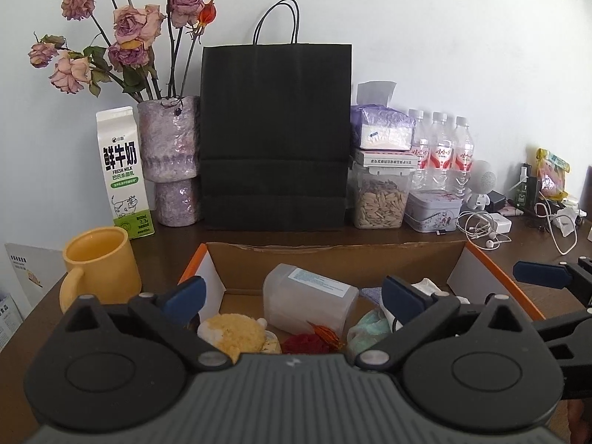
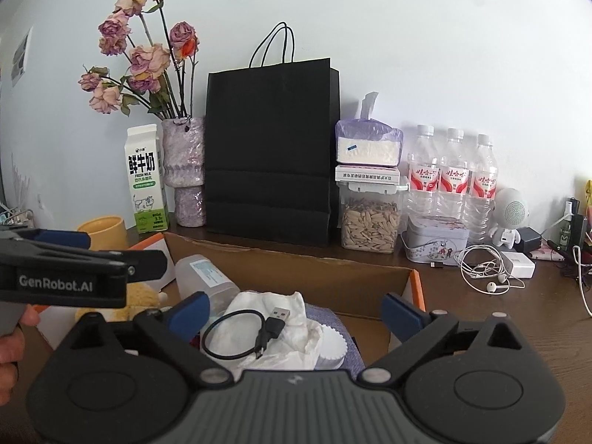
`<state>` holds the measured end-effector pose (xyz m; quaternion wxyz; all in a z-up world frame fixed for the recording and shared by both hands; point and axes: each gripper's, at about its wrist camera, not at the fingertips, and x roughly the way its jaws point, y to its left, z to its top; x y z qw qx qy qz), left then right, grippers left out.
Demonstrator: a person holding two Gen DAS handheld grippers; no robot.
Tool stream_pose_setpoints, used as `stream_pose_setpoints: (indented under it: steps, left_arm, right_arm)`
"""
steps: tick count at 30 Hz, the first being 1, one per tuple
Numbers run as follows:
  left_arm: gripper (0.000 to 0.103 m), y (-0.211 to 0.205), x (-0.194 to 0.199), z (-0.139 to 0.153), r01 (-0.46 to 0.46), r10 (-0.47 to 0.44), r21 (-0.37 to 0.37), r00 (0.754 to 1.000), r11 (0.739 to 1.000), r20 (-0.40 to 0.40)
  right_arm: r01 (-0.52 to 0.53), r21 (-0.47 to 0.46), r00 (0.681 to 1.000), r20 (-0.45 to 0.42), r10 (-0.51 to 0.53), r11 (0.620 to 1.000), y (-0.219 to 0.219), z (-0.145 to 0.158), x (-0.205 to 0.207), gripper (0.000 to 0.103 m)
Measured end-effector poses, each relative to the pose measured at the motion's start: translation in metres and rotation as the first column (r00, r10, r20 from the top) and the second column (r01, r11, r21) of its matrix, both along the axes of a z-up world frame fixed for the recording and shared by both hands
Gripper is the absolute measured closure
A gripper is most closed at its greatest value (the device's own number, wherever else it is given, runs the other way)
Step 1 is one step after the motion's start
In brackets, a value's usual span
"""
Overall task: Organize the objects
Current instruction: 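Carry the USB cable and orange item into the box and open both grippers, then move both tools back toward the black cable and white caps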
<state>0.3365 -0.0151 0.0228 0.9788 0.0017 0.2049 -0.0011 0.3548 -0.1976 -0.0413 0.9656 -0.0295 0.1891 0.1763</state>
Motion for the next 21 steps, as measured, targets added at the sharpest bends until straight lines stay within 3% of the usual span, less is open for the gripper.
stream_pose_setpoints:
  steps: [21]
  left_arm:
    - [0.0, 0.008, -0.05, 0.0, -0.011, 0.011, 0.002, 1.0, 1.0, 0.021]
  right_arm:
    - [-0.047, -0.044, 0.996, 0.071, 0.05, 0.998, 0.004, 0.004, -0.059, 0.0]
